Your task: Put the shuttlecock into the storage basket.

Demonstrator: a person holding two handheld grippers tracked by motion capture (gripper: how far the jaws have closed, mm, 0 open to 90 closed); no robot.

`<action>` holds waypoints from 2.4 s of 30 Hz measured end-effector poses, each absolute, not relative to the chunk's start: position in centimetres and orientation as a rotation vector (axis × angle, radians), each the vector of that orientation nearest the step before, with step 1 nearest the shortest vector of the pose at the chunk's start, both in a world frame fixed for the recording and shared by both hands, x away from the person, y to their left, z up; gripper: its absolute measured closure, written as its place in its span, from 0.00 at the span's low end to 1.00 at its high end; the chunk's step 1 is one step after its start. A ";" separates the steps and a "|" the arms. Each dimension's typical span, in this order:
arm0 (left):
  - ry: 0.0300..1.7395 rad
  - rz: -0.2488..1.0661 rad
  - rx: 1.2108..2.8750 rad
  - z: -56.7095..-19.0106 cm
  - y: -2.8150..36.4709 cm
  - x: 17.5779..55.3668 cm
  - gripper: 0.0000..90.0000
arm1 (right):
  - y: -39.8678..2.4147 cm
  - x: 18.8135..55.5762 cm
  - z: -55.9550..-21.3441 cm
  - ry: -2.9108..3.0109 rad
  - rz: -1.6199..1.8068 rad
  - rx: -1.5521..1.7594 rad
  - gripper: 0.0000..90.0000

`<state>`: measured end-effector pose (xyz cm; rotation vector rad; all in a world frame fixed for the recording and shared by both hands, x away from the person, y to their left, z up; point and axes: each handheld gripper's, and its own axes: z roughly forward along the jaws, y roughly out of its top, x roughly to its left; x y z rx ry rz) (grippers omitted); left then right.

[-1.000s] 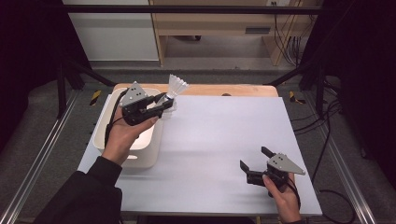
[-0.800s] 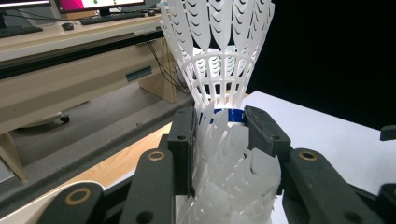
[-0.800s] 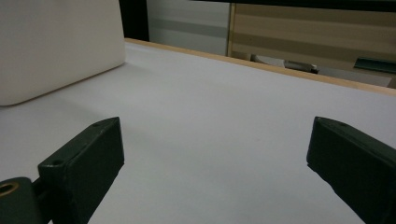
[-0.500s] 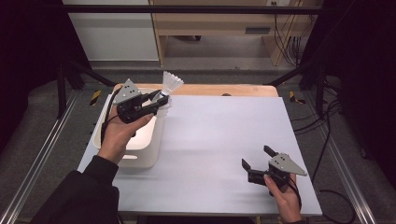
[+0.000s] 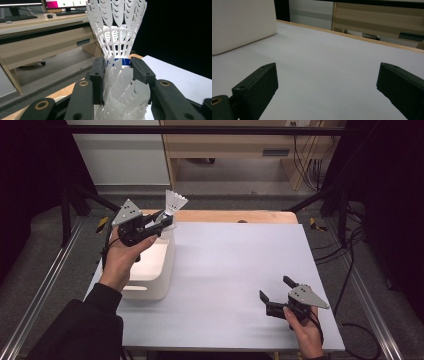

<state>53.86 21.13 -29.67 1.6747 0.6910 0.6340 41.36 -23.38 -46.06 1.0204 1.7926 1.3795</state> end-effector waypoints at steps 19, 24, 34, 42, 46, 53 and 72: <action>0.719 0.651 1.640 -30.6 22.1 56.4 0.72 | -23.4 41.3 -46.2 1.795 1.363 0.991 0.04; 0.737 0.650 1.635 -31.1 22.4 56.9 0.72 | -23.4 41.3 -46.3 1.792 1.359 0.990 0.04; 0.787 0.637 1.602 -32.5 23.3 57.6 0.72 | -23.4 41.3 -46.3 1.785 1.366 0.987 0.03; 0.811 0.619 1.591 -33.5 23.6 58.1 0.72 | -23.3 41.4 -46.4 1.796 1.362 0.984 0.03; 0.819 0.618 1.585 -33.8 23.9 58.2 0.72 | -23.3 41.4 -46.4 1.803 1.361 0.985 0.04; 0.833 0.611 1.580 -34.5 24.2 58.4 0.72 | -23.1 41.4 -46.5 1.810 1.360 0.979 0.04; 0.847 0.592 1.587 -35.6 24.1 58.9 0.72 | -22.9 41.4 -46.5 1.820 1.358 0.966 0.04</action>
